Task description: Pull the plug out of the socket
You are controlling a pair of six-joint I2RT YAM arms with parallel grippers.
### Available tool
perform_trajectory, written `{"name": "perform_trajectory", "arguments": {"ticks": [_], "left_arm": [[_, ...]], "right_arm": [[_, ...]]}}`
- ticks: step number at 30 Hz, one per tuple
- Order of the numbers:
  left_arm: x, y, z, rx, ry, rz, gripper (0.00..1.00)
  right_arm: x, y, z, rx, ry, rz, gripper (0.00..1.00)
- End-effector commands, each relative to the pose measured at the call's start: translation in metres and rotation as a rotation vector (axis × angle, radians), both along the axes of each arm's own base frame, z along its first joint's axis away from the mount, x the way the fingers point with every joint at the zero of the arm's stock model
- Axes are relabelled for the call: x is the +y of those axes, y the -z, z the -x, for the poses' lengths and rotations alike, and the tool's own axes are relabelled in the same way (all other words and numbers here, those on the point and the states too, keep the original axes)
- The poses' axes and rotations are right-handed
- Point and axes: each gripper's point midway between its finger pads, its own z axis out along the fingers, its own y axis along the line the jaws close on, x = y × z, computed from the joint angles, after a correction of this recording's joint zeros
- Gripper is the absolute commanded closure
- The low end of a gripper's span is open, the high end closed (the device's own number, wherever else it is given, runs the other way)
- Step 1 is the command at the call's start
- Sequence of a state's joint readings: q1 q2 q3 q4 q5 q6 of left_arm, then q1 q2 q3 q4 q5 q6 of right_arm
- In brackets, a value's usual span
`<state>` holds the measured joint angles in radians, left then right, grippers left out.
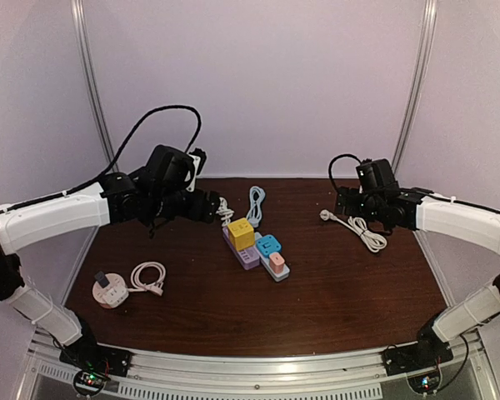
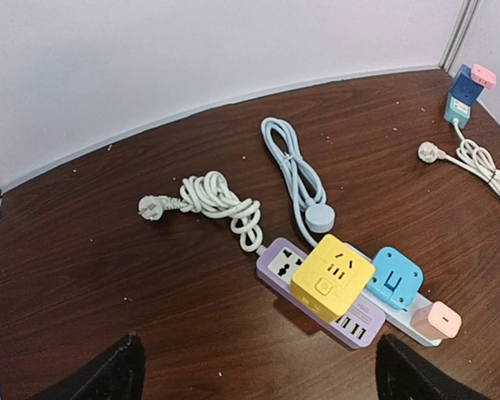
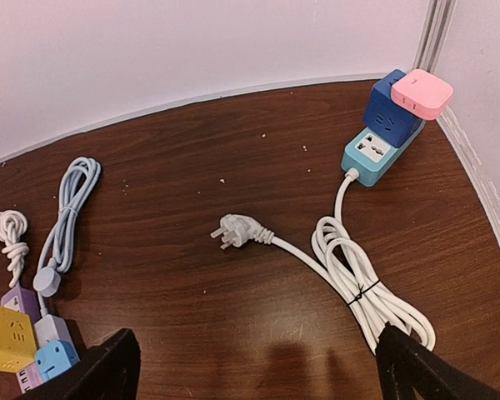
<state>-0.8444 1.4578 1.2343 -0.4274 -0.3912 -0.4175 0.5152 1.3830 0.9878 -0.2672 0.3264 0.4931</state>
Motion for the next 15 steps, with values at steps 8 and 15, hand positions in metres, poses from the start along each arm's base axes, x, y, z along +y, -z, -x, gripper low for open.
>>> {"name": "perform_trajectory", "arguments": {"ticks": [8,15], "left_arm": [[0.008,-0.009,-0.006,-0.003,-0.065,0.094,0.02],[0.017,0.011,0.000,0.087,-0.048,0.134,0.02]], "right_arm": [[0.034,-0.006,0.014,0.024,-0.207,-0.071,0.00],[0.096,0.005,0.028,0.095,-0.336,-0.055,0.03]]}}
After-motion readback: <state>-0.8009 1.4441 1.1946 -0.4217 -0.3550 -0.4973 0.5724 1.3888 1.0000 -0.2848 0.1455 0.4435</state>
